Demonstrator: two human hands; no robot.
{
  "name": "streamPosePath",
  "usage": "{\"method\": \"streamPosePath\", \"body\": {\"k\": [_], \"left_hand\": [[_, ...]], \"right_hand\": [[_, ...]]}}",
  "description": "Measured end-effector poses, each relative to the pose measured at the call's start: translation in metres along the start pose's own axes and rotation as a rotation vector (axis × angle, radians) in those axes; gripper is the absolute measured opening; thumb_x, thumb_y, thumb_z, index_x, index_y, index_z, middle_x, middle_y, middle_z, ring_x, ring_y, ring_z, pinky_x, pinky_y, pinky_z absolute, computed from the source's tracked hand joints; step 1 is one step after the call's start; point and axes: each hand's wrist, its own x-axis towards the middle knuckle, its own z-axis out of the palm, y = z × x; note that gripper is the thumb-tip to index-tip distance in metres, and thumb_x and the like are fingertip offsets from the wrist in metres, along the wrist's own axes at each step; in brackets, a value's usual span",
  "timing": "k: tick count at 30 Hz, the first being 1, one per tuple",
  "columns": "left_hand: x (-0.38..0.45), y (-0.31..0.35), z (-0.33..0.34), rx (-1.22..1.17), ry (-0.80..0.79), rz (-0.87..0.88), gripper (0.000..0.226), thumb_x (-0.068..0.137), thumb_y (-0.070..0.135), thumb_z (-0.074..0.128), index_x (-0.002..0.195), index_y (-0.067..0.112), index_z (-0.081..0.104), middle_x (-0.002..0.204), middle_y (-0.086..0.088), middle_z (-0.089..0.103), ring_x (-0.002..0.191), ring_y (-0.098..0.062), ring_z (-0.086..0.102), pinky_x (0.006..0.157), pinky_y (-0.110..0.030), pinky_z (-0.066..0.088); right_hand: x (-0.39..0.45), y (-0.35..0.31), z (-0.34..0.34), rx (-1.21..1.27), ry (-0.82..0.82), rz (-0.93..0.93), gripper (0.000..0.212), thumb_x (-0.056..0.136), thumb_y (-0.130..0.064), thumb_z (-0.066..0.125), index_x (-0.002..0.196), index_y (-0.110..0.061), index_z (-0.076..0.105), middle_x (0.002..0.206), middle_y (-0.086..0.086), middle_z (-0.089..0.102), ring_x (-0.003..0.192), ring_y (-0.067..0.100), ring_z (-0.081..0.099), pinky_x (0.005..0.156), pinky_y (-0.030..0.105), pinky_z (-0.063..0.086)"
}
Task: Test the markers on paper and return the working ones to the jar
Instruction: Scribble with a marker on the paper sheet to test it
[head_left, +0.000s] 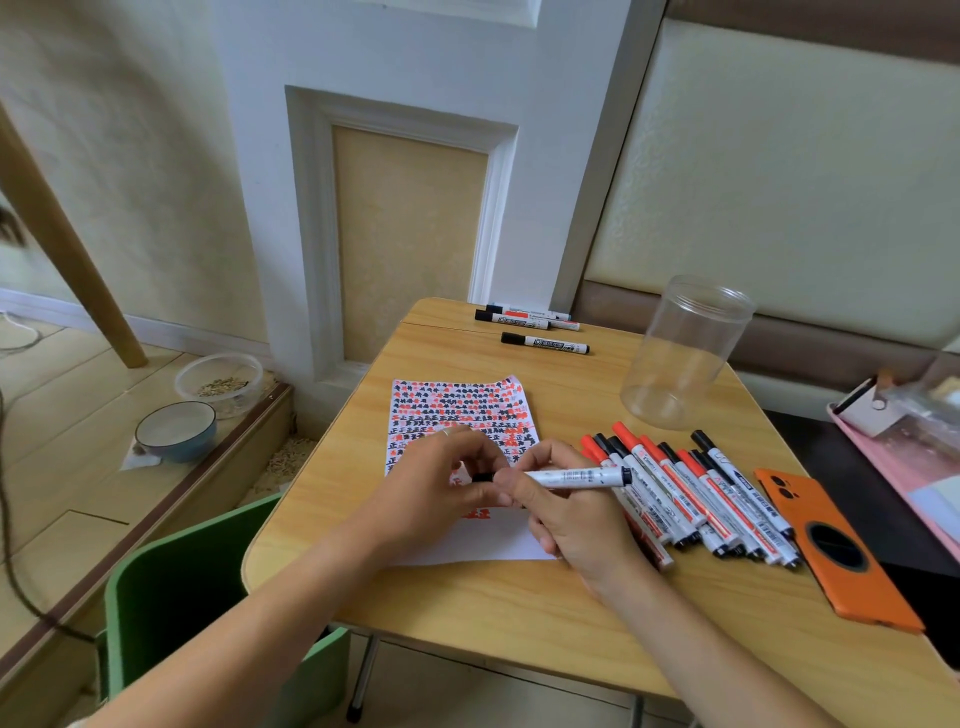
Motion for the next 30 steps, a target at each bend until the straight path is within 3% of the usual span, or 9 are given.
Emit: {"method": "streamPosePath", "body": {"k": [3, 5, 7, 9, 13, 15, 18, 24, 30], "left_hand": [[-0.002, 0.003, 0.0, -0.051, 0.005, 0.01, 0.017, 0.083, 0.024, 0.084, 0.089, 0.027, 0.069, 0.082, 0.009, 0.067, 0.079, -0.01, 0.061, 0.068, -0.021, 0.044], [-0.001, 0.003, -0.004, -0.041, 0.024, 0.011, 0.017, 0.085, 0.024, 0.082, 0.091, 0.027, 0.067, 0.083, 0.008, 0.068, 0.081, -0.014, 0.063, 0.071, -0.027, 0.047], [0.0, 0.0, -0.01, -0.013, 0.045, -0.001, 0.018, 0.085, 0.024, 0.082, 0.091, 0.028, 0.065, 0.083, 0.008, 0.067, 0.08, -0.013, 0.063, 0.069, -0.026, 0.047], [0.001, -0.003, -0.017, 0.014, 0.052, -0.022, 0.017, 0.086, 0.023, 0.081, 0.091, 0.028, 0.065, 0.083, 0.007, 0.067, 0.078, -0.012, 0.064, 0.067, -0.025, 0.048], [0.0, -0.008, -0.027, -0.146, 0.008, -0.1, 0.015, 0.091, 0.018, 0.077, 0.094, 0.017, 0.063, 0.084, -0.001, 0.066, 0.077, -0.019, 0.069, 0.065, -0.023, 0.049], [-0.002, -0.008, -0.025, -0.227, -0.035, -0.106, 0.016, 0.093, 0.019, 0.075, 0.099, 0.015, 0.061, 0.084, -0.002, 0.065, 0.076, -0.021, 0.067, 0.067, -0.03, 0.051], [-0.004, -0.005, -0.015, -0.289, -0.071, -0.092, 0.026, 0.087, 0.022, 0.081, 0.108, 0.018, 0.065, 0.093, -0.002, 0.069, 0.082, -0.026, 0.069, 0.071, -0.041, 0.055], [-0.003, 0.001, -0.011, -0.427, -0.052, -0.139, 0.02, 0.085, 0.019, 0.081, 0.102, 0.01, 0.077, 0.093, -0.014, 0.075, 0.08, -0.021, 0.072, 0.073, -0.029, 0.057], [-0.004, 0.0, -0.008, -0.436, -0.045, -0.134, 0.01, 0.089, 0.018, 0.079, 0.095, 0.01, 0.077, 0.087, -0.015, 0.074, 0.076, -0.017, 0.068, 0.071, -0.029, 0.053]], "right_hand": [[-0.001, -0.002, -0.003, 0.048, -0.023, 0.002, 0.038, 0.084, -0.046, 0.08, 0.09, -0.012, 0.064, 0.071, 0.019, 0.058, 0.039, 0.015, 0.038, 0.038, 0.018, 0.025], [-0.001, -0.003, -0.005, 0.099, -0.015, 0.032, 0.052, 0.082, -0.063, 0.064, 0.095, -0.013, 0.07, 0.072, 0.012, 0.057, 0.044, 0.017, 0.047, 0.041, 0.02, 0.03], [0.001, -0.002, -0.006, 0.167, 0.003, 0.057, 0.066, 0.087, -0.068, 0.053, 0.106, -0.006, 0.068, 0.076, 0.01, 0.058, 0.049, 0.02, 0.05, 0.043, 0.023, 0.035], [0.002, -0.001, -0.007, 0.214, 0.047, 0.058, 0.059, 0.09, -0.061, 0.052, 0.107, -0.006, 0.066, 0.077, 0.01, 0.057, 0.05, 0.02, 0.05, 0.041, 0.023, 0.035], [0.003, 0.001, -0.009, 0.173, 0.106, 0.059, 0.015, 0.1, -0.026, 0.064, 0.095, -0.012, 0.065, 0.077, 0.013, 0.059, 0.048, 0.02, 0.048, 0.038, 0.023, 0.034], [0.003, 0.002, -0.008, 0.089, 0.078, 0.052, 0.01, 0.102, -0.017, 0.06, 0.098, -0.009, 0.064, 0.077, 0.015, 0.062, 0.047, 0.02, 0.05, 0.038, 0.023, 0.036], [0.003, 0.004, -0.005, -0.021, 0.038, 0.017, 0.014, 0.105, -0.016, 0.055, 0.101, -0.007, 0.064, 0.075, 0.012, 0.065, 0.047, 0.024, 0.055, 0.039, 0.025, 0.04], [0.003, 0.007, -0.001, -0.154, -0.009, 0.016, 0.025, 0.09, -0.047, 0.066, 0.095, -0.023, 0.065, 0.061, 0.013, 0.057, 0.052, 0.029, 0.052, 0.046, 0.029, 0.041], [0.002, 0.008, -0.003, -0.178, 0.008, 0.001, 0.012, 0.1, -0.031, 0.065, 0.097, -0.02, 0.063, 0.057, 0.015, 0.055, 0.047, 0.02, 0.048, 0.045, 0.025, 0.039]]}}
